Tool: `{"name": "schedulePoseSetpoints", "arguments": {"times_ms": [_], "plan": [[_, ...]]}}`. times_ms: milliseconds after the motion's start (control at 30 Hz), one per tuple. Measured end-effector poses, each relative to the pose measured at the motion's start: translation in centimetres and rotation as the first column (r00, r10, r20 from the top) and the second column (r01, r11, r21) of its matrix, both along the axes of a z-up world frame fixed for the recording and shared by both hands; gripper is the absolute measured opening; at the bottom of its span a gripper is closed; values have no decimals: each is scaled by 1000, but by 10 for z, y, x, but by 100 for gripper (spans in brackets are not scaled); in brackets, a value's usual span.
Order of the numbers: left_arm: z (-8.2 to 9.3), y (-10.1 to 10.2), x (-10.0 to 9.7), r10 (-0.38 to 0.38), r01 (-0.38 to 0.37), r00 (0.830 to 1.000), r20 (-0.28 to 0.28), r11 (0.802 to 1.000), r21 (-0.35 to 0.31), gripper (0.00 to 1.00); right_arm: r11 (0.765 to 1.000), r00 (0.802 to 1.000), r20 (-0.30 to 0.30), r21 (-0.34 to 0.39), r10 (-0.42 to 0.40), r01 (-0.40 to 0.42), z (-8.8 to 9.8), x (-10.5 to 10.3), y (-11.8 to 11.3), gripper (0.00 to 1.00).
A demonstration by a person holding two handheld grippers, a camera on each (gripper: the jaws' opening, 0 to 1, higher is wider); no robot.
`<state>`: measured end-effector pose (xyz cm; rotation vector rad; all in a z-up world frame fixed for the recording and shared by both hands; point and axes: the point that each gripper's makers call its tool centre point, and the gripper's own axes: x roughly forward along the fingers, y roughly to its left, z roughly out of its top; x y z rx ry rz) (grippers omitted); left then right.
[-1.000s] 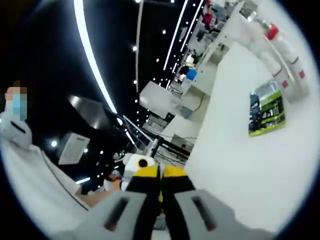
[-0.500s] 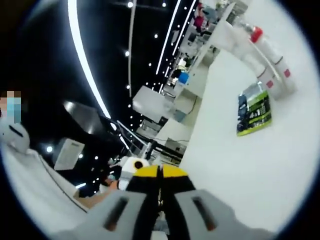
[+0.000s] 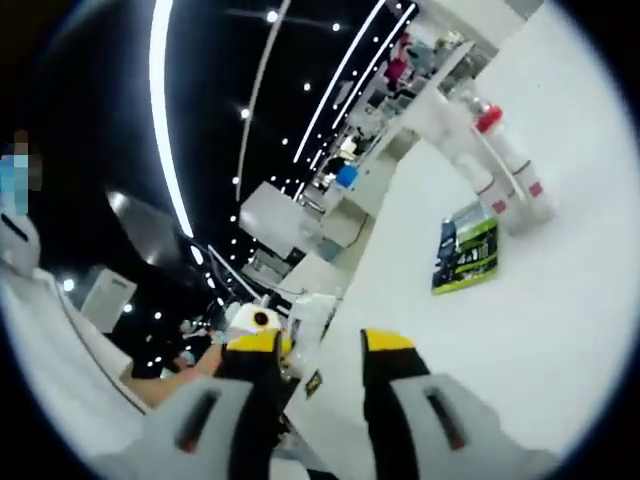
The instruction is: Arrange the skincare products in the storage area until every visible bottle or jar stands upright without overlapping.
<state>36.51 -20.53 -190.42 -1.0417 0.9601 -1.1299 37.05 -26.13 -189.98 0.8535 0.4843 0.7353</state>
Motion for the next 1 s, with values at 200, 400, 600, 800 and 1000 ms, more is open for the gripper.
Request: {"name": "schedulePoseSetpoints", "arguments": {"times_ms": [200, 400, 600, 800, 1000], "plan": [[-1, 6, 31, 28, -28, 1000, 11, 999, 14, 0, 991, 999, 3, -124, -44, 44, -11, -1, -14, 42], [-5, 13, 60, 54, -55, 998, 18, 998, 39, 0, 979, 999, -4, -199, -50, 48, -14, -4, -24, 50], [-16, 22, 98, 103, -104, 994, 23, 991, 89, 0, 969, 996, -15, -236, -83, 77, -15, -7, -38, 54], [-21, 29, 137, 152, -154, 988, 26, 982, 108, 0, 956, 995, -47, -283, -92, 75, -24, -19, -47, 54], [-34, 31, 170, 159, -161, 987, 25, 976, 147, 0, 949, 990, -69, -299, -123, 97, -27, -25, -56, 55]]}}
